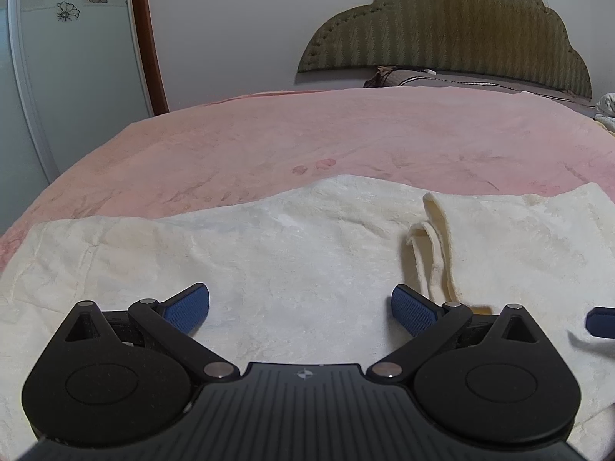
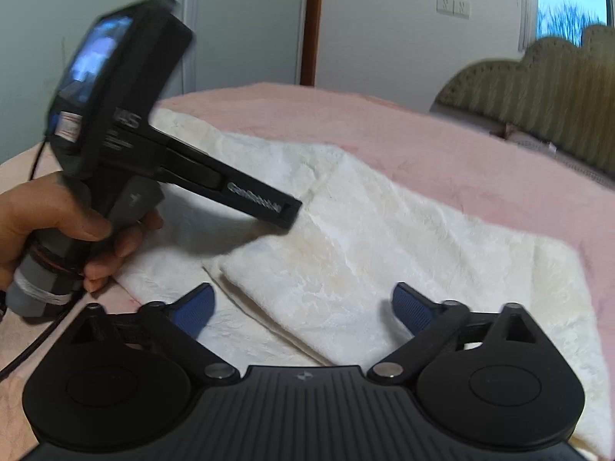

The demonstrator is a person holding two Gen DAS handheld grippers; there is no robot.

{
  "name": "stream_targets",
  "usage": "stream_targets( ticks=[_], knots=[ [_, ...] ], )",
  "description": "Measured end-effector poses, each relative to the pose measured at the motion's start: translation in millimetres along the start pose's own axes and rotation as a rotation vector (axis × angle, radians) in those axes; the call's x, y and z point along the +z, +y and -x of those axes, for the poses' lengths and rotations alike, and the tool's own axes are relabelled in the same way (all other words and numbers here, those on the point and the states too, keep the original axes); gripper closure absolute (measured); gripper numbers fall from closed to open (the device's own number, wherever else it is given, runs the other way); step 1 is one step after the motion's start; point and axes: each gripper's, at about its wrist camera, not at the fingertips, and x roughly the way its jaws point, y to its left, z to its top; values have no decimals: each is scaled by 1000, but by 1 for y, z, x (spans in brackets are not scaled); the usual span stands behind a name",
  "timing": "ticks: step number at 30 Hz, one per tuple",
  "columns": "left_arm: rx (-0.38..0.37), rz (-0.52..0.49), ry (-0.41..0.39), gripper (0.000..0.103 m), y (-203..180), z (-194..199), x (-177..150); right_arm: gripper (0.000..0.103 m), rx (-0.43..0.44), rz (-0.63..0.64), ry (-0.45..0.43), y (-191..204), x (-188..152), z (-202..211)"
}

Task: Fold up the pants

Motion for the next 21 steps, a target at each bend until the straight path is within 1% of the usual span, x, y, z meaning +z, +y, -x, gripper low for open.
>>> stream_targets(
  ticks=[2, 3, 5, 7, 9, 11, 13, 15, 19, 21],
  knots=[
    [4, -1, 0, 1, 2, 6, 1, 8, 7, -50, -56, -3, 5, 13],
    [1, 3, -7, 1, 4, 10, 2, 8, -11, -67, -76, -5, 8, 18],
    [-2, 18, -25, 1, 9, 19, 2, 8, -101, -90, -104, -12, 13, 25],
    [4, 28, -35, 1, 13, 25, 3, 7, -186, -110, -75, -21, 13, 23],
    [5, 25, -32, 1, 14, 28, 7, 7, -219, -134, -20, -29, 8, 16],
    [-9, 11, -31, 1, 12, 29, 11, 7, -204, -150, 20, -30, 1, 10],
    [-17, -4, -37, 1, 7, 31, 15, 7, -188, -134, 35, -25, -6, 8],
    [-20, -28, -32, 1, 1, 30, 17, 7, -195, -118, 32, -22, -9, 8],
    [-25, -78, -10, 1, -14, 25, 13, 5, -166, -178, 34, -28, -16, 12],
    [-22, -91, 0, 1, -19, 24, 10, 5, -162, -185, 35, -31, -16, 13]
  ],
)
